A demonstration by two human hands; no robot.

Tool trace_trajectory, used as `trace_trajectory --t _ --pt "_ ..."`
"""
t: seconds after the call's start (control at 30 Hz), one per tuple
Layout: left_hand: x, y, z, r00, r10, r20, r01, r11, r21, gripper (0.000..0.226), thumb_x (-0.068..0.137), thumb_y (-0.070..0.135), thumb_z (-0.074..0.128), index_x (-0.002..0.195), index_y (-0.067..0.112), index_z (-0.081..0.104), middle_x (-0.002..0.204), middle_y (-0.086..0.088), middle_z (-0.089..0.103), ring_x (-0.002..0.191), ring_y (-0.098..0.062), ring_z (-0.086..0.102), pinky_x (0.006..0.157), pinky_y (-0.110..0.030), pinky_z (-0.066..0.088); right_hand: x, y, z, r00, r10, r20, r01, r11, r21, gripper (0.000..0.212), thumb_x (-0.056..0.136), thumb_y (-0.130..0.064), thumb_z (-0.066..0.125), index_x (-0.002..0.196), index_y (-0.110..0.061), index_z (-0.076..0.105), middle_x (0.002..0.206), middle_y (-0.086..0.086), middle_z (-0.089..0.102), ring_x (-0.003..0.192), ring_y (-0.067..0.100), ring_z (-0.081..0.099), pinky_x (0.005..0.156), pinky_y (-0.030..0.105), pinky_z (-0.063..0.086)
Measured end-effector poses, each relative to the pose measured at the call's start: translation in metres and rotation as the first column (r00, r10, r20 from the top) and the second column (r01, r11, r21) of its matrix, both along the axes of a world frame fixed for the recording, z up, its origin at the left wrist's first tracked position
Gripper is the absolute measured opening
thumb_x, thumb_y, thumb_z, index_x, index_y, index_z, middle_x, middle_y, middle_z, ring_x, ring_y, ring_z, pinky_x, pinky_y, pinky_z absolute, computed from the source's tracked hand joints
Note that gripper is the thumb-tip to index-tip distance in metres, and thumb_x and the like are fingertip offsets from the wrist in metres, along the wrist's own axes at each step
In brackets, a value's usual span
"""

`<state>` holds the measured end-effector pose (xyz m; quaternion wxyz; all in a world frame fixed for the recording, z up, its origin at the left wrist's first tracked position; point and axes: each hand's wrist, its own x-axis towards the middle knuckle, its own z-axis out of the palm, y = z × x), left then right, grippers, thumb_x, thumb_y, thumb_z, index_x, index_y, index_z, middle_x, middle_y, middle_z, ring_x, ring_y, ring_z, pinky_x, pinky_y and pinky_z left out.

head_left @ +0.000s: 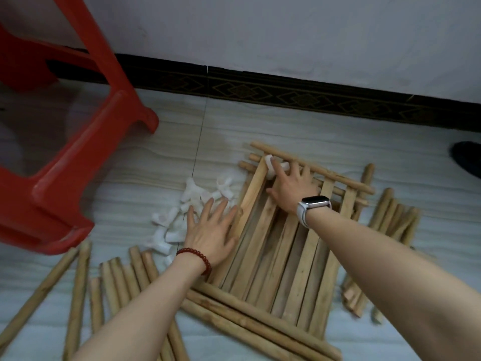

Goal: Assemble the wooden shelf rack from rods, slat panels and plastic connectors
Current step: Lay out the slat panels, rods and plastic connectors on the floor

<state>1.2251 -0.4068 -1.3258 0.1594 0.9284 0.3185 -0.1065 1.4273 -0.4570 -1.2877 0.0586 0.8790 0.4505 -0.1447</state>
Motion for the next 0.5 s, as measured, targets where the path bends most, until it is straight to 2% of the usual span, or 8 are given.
trace_trajectory --t 0.03,0.1,0.17,0.3,0.37,0.4,0.47,0.5 --pt "0.001 -0.004 -0.003 0.999 -0.003 -0.053 0.003 1.000 -0.009 0.060 0.094 0.047 0.032 0.148 0.029 0.011 0.157 0.007 0.002 0.144 -0.026 -0.007 0.111 -0.057 -0.004 -0.001 0.001 -0.004 0.999 -0.028 -0.021 0.028 1.000 0.011 0.068 0.094 -0.043 0.046 0.148 -0.032 0.006 0.148 0.013 0.018 0.130 0.039 0.025 0.089 0.050 0.042" --pt "0.000 -0.008 -0.006 0.995 0.002 -0.101 -0.004 1.000 -0.019 0.058 0.097 0.046 0.028 0.148 0.027 0.010 0.157 0.012 -0.001 0.143 -0.026 -0.015 0.111 -0.058 -0.007 -0.002 0.004 -0.009 0.995 -0.094 -0.034 0.096 0.992 0.086 0.060 0.095 -0.039 0.046 0.146 -0.024 0.017 0.143 0.014 0.026 0.126 0.038 0.031 0.081 0.047 0.044" --pt "0.000 -0.012 -0.006 0.994 0.011 -0.106 -0.014 1.000 -0.022 0.056 0.098 0.045 0.024 0.149 0.027 0.009 0.157 0.012 -0.002 0.142 -0.027 -0.017 0.112 -0.058 -0.007 0.000 0.005 -0.012 0.990 -0.138 -0.029 0.141 0.979 0.148 0.051 0.096 -0.036 0.046 0.140 -0.019 0.027 0.136 0.014 0.034 0.122 0.037 0.035 0.075 0.044 0.044" --pt "0.001 -0.015 -0.004 0.996 0.029 -0.088 -0.028 1.000 0.009 0.055 0.099 0.043 0.026 0.149 0.023 0.013 0.157 0.009 -0.002 0.142 -0.027 -0.017 0.112 -0.059 -0.006 0.003 -0.001 -0.017 0.989 -0.120 -0.086 0.135 0.971 0.197 0.042 0.098 -0.022 0.040 0.138 -0.020 0.029 0.127 0.016 0.047 0.119 0.038 0.042 0.072 0.041 0.043" --pt "-0.003 -0.015 -0.005 0.998 0.015 -0.055 -0.011 0.997 0.072 0.053 0.096 0.043 0.036 0.145 0.024 0.028 0.157 0.004 0.011 0.144 -0.031 -0.004 0.109 -0.063 -0.004 0.001 -0.008 -0.013 0.984 -0.095 -0.151 0.136 0.947 0.292 0.039 0.097 -0.021 0.041 0.136 -0.018 0.034 0.122 0.016 0.053 0.113 0.037 0.047 0.074 0.040 0.043" --pt "-0.007 -0.014 -0.003 1.000 -0.013 -0.027 0.016 0.993 0.118 0.050 0.091 0.042 0.049 0.137 0.024 0.042 0.153 -0.001 0.027 0.143 -0.035 0.012 0.106 -0.069 0.004 -0.002 -0.010 -0.009 0.979 -0.070 -0.191 0.136 0.923 0.360 0.037 0.096 -0.021 0.043 0.133 -0.016 0.039 0.121 0.016 0.055 0.112 0.036 0.049 0.078 0.040 0.044" --pt "-0.019 -0.011 -0.005 0.999 -0.032 -0.021 0.036 0.979 0.199 0.045 0.070 0.039 0.075 0.111 0.022 0.066 0.129 -0.006 0.058 0.126 -0.039 0.045 0.097 -0.074 0.023 -0.016 -0.008 -0.001 0.961 0.012 -0.278 0.119 0.885 0.449 0.035 0.094 -0.020 0.051 0.128 -0.012 0.048 0.120 0.014 0.057 0.110 0.033 0.052 0.086 0.039 0.043" --pt "-0.027 -0.008 -0.008 0.999 -0.038 -0.019 0.041 0.967 0.250 0.047 0.062 0.037 0.081 0.105 0.022 0.070 0.121 -0.006 0.064 0.119 -0.039 0.052 0.096 -0.074 0.025 -0.027 -0.004 0.002 0.941 0.043 -0.336 0.124 0.879 0.460 0.034 0.093 -0.019 0.054 0.126 -0.010 0.050 0.120 0.013 0.058 0.110 0.031 0.053 0.087 0.037 0.042"
